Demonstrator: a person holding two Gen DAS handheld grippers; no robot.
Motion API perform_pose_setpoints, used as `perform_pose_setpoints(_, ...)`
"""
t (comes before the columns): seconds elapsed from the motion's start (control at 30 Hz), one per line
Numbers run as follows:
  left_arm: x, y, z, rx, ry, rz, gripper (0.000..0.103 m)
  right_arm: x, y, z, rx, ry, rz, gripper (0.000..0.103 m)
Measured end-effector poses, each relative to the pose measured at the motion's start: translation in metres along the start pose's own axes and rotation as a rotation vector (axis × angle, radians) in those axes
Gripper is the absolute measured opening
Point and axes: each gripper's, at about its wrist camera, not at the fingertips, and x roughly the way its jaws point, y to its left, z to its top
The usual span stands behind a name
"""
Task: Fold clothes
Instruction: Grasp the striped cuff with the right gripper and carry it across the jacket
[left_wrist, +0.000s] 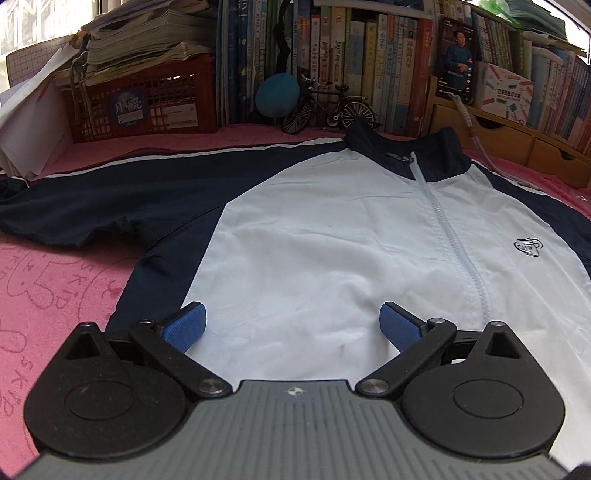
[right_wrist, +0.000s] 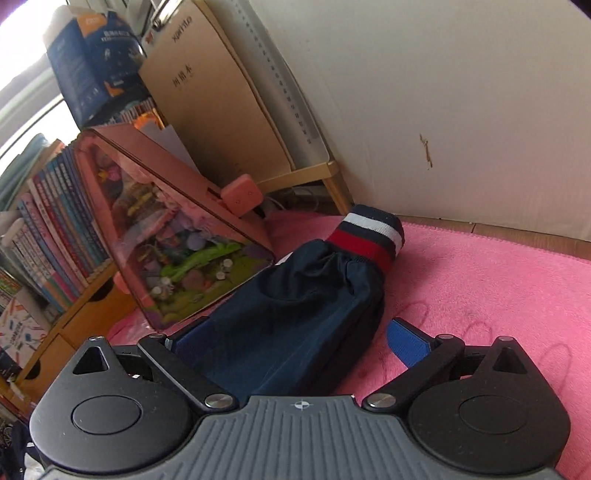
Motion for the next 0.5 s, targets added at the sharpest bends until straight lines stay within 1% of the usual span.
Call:
perform_pose_setpoints(0.07,0.004,0.006,-0.002,-0.006,-0.008,0.005,0.103,0.019,0.007,0.001,-0.023,0.028,-0.048,0.096)
perform_pose_setpoints(0.1,0.004,0.006,-0.003,-0.001,-0.021,0.010,0.103,0.024,0.012,0.001,-0.066,0.021,-0.076,0.091)
perform_pose_setpoints(0.13,0.004,0.005,-0.004,0.004,-0.035,0.016,0.103,0.030,0.017,0.000,-0.110,0.014,-0.105,0.082)
perform_pose_setpoints(0.17,0.005,0.005,-0.005,0.007,-0.042,0.018,0.103,0.033,0.023,-0.001,-0.155,0.003,-0.141,0.075)
perform_pose_setpoints(0.23,0.005,0.004,-0.004,0.008,-0.045,0.016,0.103,0.039,0.027,-0.002,-0.184,-0.010,-0.199,0.030)
perform_pose_setpoints(0.27,0.005,0.003,-0.004,0.008,-0.047,0.015,0.103,0.039,0.028,0.000,-0.170,-0.010,-0.211,0.020)
perform_pose_setpoints(0.3,0.004,0.003,-0.004,0.008,-0.048,0.014,0.103,0.036,0.026,0.001,-0.137,-0.005,-0.181,0.011)
perform_pose_setpoints(0.37,0.004,0.003,-0.003,0.008,-0.049,0.014,0.103,0.022,0.028,0.002,-0.092,-0.030,-0.112,0.008)
perform_pose_setpoints(0.43,0.005,0.003,-0.002,0.007,-0.049,0.013,0.103,0.000,0.041,0.001,-0.112,-0.073,-0.051,0.007)
perform_pose_setpoints(0.5,0.005,0.003,-0.002,0.006,-0.049,0.012,0.103,-0.026,0.069,-0.002,-0.143,-0.095,0.051,0.007)
